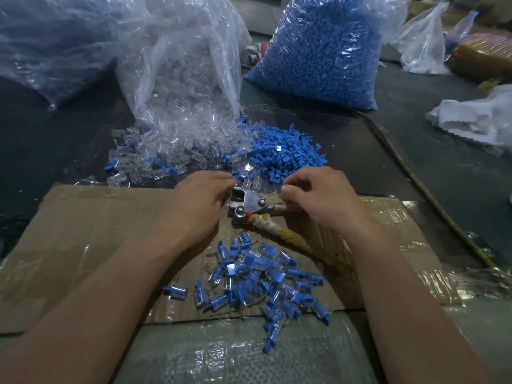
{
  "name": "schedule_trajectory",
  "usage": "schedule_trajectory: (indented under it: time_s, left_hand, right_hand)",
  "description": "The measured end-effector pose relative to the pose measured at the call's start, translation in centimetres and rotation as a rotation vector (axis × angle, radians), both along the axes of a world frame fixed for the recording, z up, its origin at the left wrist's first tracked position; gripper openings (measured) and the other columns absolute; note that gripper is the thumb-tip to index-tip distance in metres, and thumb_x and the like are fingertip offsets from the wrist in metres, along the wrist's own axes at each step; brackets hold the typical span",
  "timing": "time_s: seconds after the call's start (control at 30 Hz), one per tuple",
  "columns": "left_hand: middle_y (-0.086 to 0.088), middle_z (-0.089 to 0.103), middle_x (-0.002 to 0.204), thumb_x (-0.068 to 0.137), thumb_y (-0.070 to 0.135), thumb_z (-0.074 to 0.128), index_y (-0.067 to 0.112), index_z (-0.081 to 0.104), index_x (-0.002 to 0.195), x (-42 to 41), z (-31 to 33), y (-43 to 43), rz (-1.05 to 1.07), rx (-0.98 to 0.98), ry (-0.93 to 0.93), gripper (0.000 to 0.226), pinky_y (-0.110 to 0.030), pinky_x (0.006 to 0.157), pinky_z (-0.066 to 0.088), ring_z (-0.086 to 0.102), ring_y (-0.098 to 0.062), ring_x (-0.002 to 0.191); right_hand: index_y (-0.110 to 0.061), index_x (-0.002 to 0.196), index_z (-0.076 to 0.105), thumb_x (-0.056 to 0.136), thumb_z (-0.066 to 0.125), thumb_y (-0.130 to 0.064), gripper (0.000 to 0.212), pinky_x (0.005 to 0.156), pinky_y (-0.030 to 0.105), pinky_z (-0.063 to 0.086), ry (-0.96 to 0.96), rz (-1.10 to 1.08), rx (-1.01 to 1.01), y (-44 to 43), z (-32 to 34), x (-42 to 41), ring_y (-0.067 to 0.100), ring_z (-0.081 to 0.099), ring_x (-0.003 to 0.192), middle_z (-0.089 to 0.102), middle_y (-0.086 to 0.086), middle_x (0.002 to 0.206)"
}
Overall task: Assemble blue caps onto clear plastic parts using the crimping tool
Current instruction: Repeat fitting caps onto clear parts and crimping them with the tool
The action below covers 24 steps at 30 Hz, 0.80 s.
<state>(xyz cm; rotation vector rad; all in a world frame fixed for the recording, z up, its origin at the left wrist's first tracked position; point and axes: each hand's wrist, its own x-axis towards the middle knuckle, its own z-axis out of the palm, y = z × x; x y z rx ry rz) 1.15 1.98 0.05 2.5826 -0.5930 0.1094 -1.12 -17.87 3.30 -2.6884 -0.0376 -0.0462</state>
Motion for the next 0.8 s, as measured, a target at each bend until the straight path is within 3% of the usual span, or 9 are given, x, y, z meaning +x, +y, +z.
schedule_trajectory:
  time_s: [0.07,0.23,0.33,0.43,0.53,0.67,0.8]
  left_hand:
    - [-0.004,0.060,0.125,0.093,0.010,0.049,0.009,0.063,0.117,-0.3,0.4,-0.1,0.014,-0.044,-0.054,0.028,-0.018,0.096,0.029,0.051,-0.018,0.116]
    - [-0.006,0.069,0.102,0.083,0.012,0.065,0.011,0.070,0.104,-1.1,1.3,0.3,0.213,-0.270,-0.090,0.021,-0.024,0.087,0.038,0.058,-0.012,0.089]
    - [0.005,0.064,0.086,0.082,0.005,0.065,0.013,0.070,0.097,-1.4,1.5,0.2,0.238,-0.392,-0.076,0.018,-0.012,0.074,0.041,0.054,0.000,0.075]
    - [0.014,0.055,0.082,0.084,-0.001,0.060,0.016,0.069,0.103,-1.8,1.8,0.0,0.202,-0.471,-0.087,0.027,-0.007,0.070,0.041,0.052,0.004,0.077]
    - [0.006,0.057,0.082,0.085,-0.002,0.058,0.014,0.069,0.103,-1.8,1.9,0.0,0.157,-0.433,-0.109,0.027,-0.019,0.075,0.046,0.053,-0.004,0.076]
    - [0.018,0.049,0.079,0.082,0.005,0.063,0.015,0.067,0.106,-2.0,1.9,-0.1,0.159,-0.416,-0.052,0.026,-0.010,0.073,0.041,0.049,0.003,0.077]
    - [0.017,0.054,0.080,0.078,0.008,0.070,0.017,0.066,0.107,-2.2,2.1,-0.3,0.182,-0.463,-0.001,0.031,-0.010,0.069,0.043,0.054,0.001,0.075]
  right_hand:
    - [-0.022,0.098,0.067,0.089,0.057,-0.031,0.016,0.072,0.024,0.035,-0.040,-0.022,0.006,0.0,-0.2,0.2,0.006,0.050,0.082,0.057,-0.011,0.086]
    - [-0.017,0.118,0.061,0.093,0.050,-0.014,0.027,0.086,0.024,0.036,-0.120,0.010,-0.032,0.5,-1.0,1.0,0.012,0.051,0.102,0.060,-0.002,0.115]
    - [-0.018,0.128,0.053,0.093,0.047,-0.010,0.036,0.099,0.027,0.031,-0.105,0.083,-0.096,0.9,-1.4,1.5,0.015,0.042,0.122,0.052,-0.002,0.131]
    - [-0.019,0.134,0.046,0.094,0.045,-0.013,0.040,0.106,0.031,0.024,-0.048,0.146,-0.165,1.1,-1.8,1.9,0.017,0.033,0.131,0.042,-0.004,0.142]
    - [-0.020,0.130,0.051,0.094,0.044,-0.013,0.037,0.099,0.031,0.030,-0.004,0.158,-0.185,1.0,-2.0,2.1,0.018,0.038,0.123,0.050,-0.002,0.134]
    - [-0.021,0.118,0.061,0.090,0.052,-0.012,0.031,0.087,0.028,0.037,-0.009,0.114,-0.131,1.1,-1.8,2.1,0.017,0.049,0.110,0.059,-0.001,0.120]
    - [-0.023,0.108,0.067,0.088,0.056,-0.013,0.025,0.085,0.027,0.041,-0.016,0.095,-0.105,1.2,-1.6,2.0,0.014,0.053,0.100,0.063,-0.001,0.112]
